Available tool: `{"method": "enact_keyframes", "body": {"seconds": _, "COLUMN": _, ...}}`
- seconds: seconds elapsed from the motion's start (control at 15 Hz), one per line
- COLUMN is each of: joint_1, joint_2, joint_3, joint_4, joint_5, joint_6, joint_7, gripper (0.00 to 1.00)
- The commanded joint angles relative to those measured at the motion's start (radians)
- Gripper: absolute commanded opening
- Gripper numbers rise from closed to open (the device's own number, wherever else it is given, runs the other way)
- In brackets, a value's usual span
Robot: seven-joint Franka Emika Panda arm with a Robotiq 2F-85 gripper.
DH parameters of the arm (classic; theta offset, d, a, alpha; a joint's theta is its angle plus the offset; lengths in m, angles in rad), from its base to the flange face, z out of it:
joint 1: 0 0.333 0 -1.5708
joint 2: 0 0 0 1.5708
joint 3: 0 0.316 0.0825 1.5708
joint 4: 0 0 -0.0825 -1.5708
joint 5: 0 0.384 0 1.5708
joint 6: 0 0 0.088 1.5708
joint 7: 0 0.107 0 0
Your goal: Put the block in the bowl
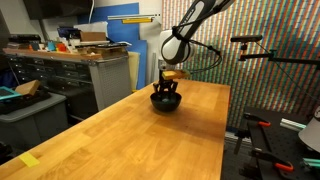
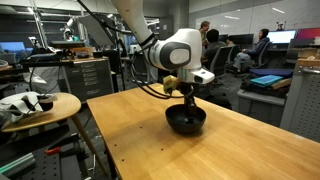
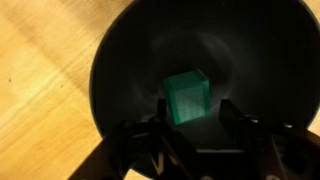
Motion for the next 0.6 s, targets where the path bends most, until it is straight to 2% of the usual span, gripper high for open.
{"method": "enact_keyframes", "body": {"seconds": 0.0, "joint_1": -0.002, "joint_2": -0.027, "joint_3": 0.001, "joint_4": 0.008, "joint_5": 0.028, "joint_6": -0.006, "joint_7": -0.035, "gripper": 0.91}}
{"method": "enact_keyframes", "body": {"seconds": 0.13, "joint_1": 0.000, "joint_2": -0.059, "joint_3": -0.002, "joint_4": 0.004, "joint_5": 0.024, "joint_6": -0.028, "joint_7": -0.034, "gripper": 1.00}}
{"method": "enact_keyframes", "body": {"seconds": 0.33, "joint_1": -0.003, "joint_2": -0.120, "joint_3": 0.001, "joint_4": 0.005, "joint_5": 0.019, "joint_6": -0.080, "joint_7": -0.047, "gripper": 1.00}}
{"method": "enact_keyframes", "body": {"seconds": 0.53, "joint_1": -0.017, "joint_2": -0.183, "joint_3": 0.016, "joint_4": 0.028, "joint_5": 0.026, "joint_6": -0.204, "joint_7": -0.089, "gripper": 1.00}}
